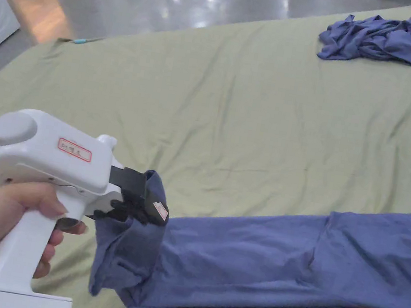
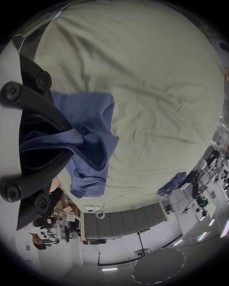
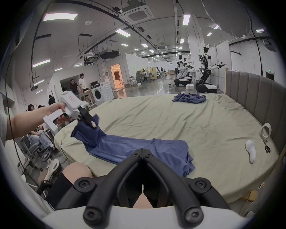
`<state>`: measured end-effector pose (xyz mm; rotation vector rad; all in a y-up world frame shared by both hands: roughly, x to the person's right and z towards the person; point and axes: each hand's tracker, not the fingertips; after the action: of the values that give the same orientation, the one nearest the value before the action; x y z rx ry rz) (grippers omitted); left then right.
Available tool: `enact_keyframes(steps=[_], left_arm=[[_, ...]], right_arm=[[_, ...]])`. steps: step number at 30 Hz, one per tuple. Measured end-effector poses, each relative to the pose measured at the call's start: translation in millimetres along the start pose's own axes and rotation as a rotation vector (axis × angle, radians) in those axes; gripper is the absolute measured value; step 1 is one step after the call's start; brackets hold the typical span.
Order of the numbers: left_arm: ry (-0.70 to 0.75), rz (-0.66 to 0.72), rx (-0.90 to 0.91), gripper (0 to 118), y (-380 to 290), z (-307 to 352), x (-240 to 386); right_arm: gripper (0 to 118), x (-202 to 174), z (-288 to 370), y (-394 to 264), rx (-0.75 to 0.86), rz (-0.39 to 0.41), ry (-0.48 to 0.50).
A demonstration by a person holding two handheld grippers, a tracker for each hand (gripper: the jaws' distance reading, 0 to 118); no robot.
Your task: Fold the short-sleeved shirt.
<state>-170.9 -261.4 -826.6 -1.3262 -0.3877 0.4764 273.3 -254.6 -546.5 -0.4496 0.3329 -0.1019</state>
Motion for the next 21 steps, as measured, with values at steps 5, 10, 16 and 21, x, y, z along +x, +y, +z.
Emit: enact_keyframes(steps=[5,10,16,21], left_arm=[[0.080,-0.009,-0.084,6,-5.1,-76.6,39.8],[-0.078,-0.041,-0.083,96,-14.3,-100.3,70.0],[-0.008,-0.255,0.106,42,-30.3,-33.3,79.4],[0.307,-0.274,-0.030,3,-45.0,-89.1,57.4]], right_arm=[[2,9.7,14.4,-5.6,0.015,-0.010,-0.034],[2,23.0,24.9,-20.5,-0.002,-0.045,-0.056],[2,36.2,24.8,-34.2,-0.033,-0.067,-0.052],[2,36.3,19.7,-34.6,-0.030,-0.075,-0.039]])
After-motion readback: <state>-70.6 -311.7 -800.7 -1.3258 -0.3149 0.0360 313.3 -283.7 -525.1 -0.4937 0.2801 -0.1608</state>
